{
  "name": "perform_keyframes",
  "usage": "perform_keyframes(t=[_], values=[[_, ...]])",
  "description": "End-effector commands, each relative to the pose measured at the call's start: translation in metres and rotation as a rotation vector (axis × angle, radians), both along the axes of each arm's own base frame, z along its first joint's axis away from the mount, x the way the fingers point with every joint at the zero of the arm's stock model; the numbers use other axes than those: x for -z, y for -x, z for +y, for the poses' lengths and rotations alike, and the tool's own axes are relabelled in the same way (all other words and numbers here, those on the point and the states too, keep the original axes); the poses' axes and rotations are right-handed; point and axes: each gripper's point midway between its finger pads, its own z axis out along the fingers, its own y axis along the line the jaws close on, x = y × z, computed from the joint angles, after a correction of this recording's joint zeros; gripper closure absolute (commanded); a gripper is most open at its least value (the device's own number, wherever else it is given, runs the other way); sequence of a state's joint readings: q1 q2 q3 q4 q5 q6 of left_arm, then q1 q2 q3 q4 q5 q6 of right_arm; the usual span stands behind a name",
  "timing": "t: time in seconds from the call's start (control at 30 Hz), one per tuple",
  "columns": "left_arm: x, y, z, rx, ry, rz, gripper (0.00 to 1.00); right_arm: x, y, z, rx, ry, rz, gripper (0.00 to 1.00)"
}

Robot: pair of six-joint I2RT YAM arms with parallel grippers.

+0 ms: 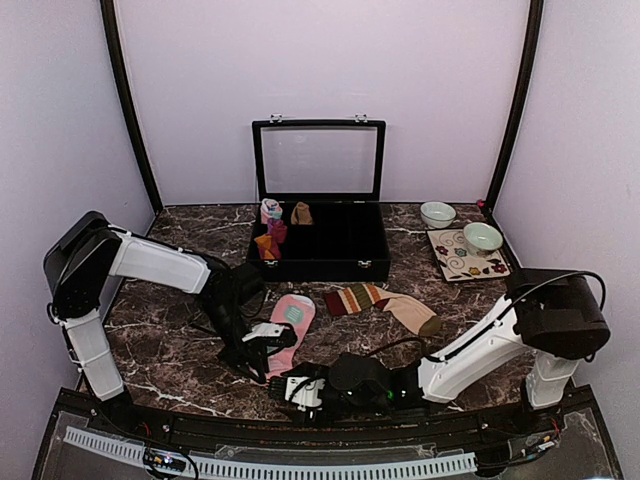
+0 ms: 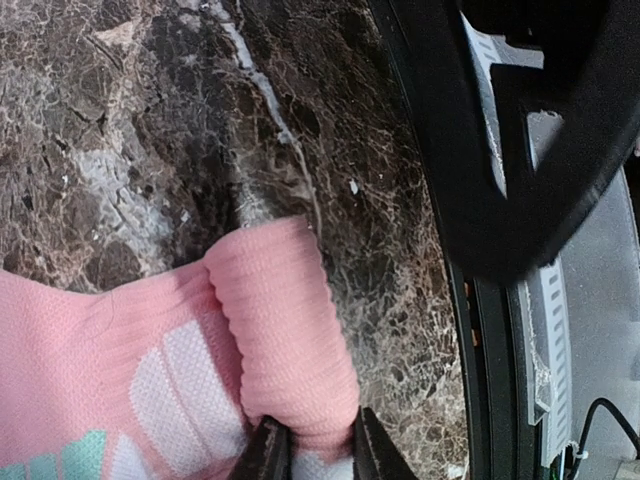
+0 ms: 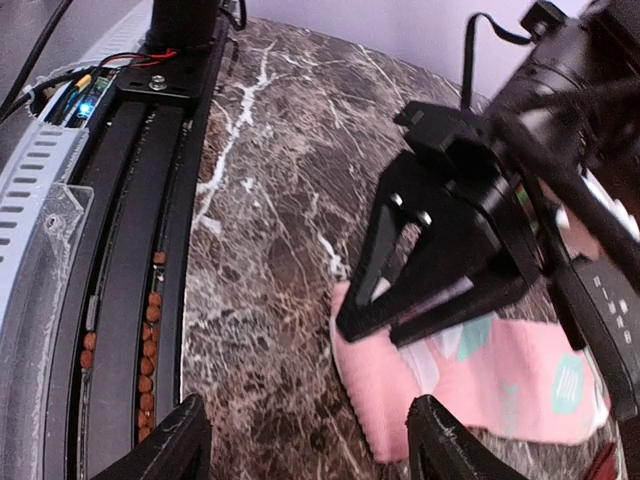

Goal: Roll the socks
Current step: Roll the sock at the center of the board, then pick up the sock from the center of the board.

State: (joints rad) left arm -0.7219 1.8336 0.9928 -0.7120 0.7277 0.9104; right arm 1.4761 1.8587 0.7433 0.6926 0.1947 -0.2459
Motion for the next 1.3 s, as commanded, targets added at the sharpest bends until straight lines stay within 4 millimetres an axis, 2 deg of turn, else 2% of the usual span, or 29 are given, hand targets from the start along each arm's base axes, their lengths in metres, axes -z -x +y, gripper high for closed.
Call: perform_keyframes(t=[0.0, 0.13, 0.3, 0.77, 0.97, 1.17, 1.27], values=[[0.035, 0.014, 0.042, 0.034, -0.208, -0.007, 0.78, 0.004, 0.012, 0.023, -0.170, 0.027, -0.060, 0.35], [0.037, 0.015, 0.044, 0.037, -0.209, -0.007, 0.78, 0.017, 0.011, 0.030, -0.212, 0.053, -0.033, 0.41], [0.038, 0.018, 0.047, 0.042, -0.212, -0.001, 0.78, 0.027, -0.004, 0.033, -0.191, 0.072, -0.041, 0.42], [0.039, 0.020, 0.048, 0.053, -0.220, 0.017, 0.77, 0.027, -0.028, 0.035, -0.150, 0.105, -0.137, 0.44], [0.038, 0.020, 0.048, 0.055, -0.225, 0.028, 0.77, 0.027, -0.045, 0.031, -0.115, 0.109, -0.148, 0.46], [0.038, 0.019, 0.047, 0.049, -0.223, 0.022, 0.77, 0.042, -0.042, 0.027, -0.141, 0.153, -0.104, 0.52], [0.040, 0.019, 0.048, 0.048, -0.226, 0.023, 0.77, 0.049, -0.041, 0.025, -0.146, 0.174, -0.089, 0.59]])
